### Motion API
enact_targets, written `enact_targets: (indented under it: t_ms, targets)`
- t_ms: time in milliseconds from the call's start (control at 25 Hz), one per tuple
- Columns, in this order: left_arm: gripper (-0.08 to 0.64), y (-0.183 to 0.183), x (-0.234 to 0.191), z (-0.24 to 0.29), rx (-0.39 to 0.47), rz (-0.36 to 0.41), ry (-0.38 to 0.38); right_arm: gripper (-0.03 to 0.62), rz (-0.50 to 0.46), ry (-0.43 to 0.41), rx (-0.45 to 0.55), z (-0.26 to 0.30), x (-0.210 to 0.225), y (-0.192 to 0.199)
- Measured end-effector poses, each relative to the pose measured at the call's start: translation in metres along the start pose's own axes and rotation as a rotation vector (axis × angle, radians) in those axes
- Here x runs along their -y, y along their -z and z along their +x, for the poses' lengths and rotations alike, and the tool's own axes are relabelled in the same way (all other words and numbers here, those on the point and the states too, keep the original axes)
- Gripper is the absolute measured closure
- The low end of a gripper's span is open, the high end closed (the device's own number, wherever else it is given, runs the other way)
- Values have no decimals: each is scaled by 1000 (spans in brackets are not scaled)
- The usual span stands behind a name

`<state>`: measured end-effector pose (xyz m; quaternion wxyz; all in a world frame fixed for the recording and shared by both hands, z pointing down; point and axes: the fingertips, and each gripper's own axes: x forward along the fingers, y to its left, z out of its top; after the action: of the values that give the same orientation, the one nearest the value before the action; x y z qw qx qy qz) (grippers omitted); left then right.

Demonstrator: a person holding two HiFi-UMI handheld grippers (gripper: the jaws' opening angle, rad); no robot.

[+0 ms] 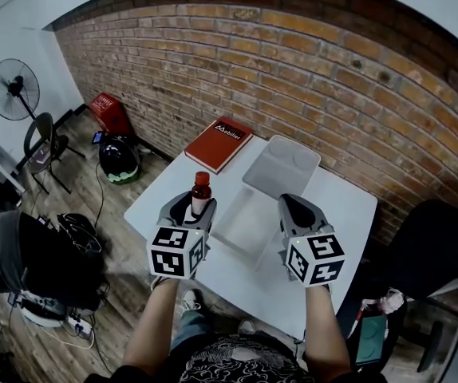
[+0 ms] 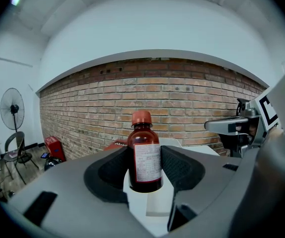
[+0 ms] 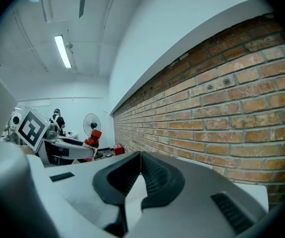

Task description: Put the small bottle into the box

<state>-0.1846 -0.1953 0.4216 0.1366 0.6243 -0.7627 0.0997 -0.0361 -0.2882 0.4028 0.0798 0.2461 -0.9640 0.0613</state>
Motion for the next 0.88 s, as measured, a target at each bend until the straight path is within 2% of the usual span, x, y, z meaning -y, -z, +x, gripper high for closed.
enact_targets:
  t_ms: [160,520,880]
  targets:
    - [337,-6,-13,23,8,13,55,571,1,58,5,14,3,-1]
    - [337,-23,-12,80,-2,70,268,571,32,260,7,30,24,-7]
    - [337,-39,-5,100,-6,120,459,571,57,443,16,24,22,-20]
